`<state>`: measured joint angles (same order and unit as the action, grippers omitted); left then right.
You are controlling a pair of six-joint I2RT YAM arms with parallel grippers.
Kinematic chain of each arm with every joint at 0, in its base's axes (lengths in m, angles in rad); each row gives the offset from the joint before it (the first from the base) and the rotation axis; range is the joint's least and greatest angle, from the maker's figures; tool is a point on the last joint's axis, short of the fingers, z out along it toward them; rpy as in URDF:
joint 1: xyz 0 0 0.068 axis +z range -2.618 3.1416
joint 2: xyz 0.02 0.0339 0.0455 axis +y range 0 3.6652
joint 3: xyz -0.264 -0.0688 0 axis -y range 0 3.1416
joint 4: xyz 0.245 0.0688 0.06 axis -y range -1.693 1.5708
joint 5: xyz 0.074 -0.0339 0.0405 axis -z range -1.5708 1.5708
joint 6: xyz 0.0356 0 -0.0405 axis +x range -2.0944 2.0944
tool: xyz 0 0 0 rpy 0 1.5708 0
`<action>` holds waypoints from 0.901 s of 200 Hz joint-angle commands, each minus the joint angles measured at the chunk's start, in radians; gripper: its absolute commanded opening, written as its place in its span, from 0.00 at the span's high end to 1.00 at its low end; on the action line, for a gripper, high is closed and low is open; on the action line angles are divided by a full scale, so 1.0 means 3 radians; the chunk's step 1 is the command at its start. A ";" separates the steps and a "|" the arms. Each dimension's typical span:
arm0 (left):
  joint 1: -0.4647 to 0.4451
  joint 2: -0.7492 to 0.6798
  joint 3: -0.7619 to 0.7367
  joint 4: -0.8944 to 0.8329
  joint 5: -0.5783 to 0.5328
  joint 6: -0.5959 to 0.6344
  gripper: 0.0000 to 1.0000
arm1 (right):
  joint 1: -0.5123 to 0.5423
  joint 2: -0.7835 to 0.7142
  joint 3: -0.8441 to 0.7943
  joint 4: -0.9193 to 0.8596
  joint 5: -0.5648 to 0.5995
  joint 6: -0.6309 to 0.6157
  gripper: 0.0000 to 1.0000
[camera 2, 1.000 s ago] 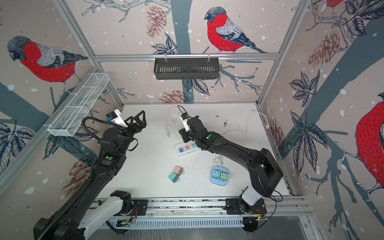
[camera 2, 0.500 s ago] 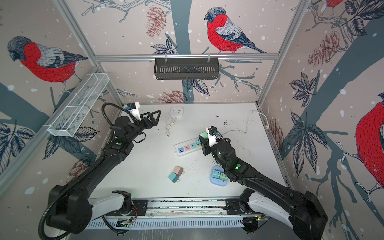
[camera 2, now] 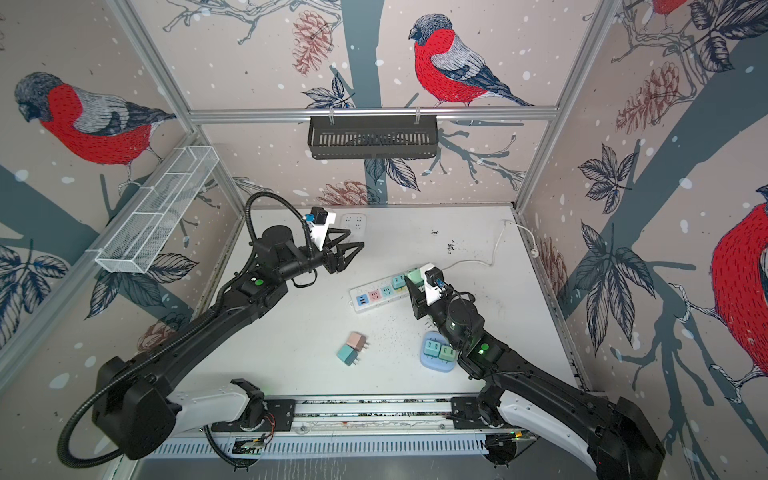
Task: Insert the plug
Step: 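Close the left gripper on the light green adapter held by the right gripper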
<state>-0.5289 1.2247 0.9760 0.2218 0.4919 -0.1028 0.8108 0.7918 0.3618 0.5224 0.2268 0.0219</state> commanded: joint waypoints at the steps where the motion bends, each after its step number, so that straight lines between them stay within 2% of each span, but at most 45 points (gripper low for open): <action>1: -0.0139 -0.0062 -0.0037 -0.0037 0.0106 0.0355 0.31 | 0.0022 -0.0137 -0.0098 0.0242 -0.0159 -0.0211 0.96; 17: -0.0255 -0.0015 -0.0050 0.0018 0.0089 0.0433 0.31 | 0.0039 -0.0247 -0.0241 0.0399 -0.0189 -0.0308 0.96; 34: -0.0367 0.0074 0.0052 -0.0161 0.0195 0.0533 0.35 | 0.0043 -0.0337 -0.0367 0.0577 -0.0207 -0.0427 0.96; 61: -0.0538 0.0138 0.0237 -0.0286 0.0188 0.0671 0.37 | 0.0043 -0.0439 -0.0409 0.0591 -0.0480 -0.0629 0.95; 87: -0.0593 0.0093 0.0183 -0.0287 0.0192 0.0711 0.39 | 0.0048 -0.0446 -0.0383 0.0619 -0.0637 -0.0725 0.94; 142: -0.0647 0.0139 0.0272 -0.0443 0.0290 0.0772 0.38 | 0.0048 -0.0287 -0.0321 0.0977 -0.0821 -0.1057 0.92; 180: -0.0711 0.0247 0.0403 -0.0661 0.0305 0.0864 0.40 | 0.0043 0.0039 -0.0134 0.1040 -0.0756 -0.1258 0.93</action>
<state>-0.7345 1.2884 1.0809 0.0639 0.5571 0.1200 0.8238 0.7574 0.2852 0.7670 0.0040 -0.2943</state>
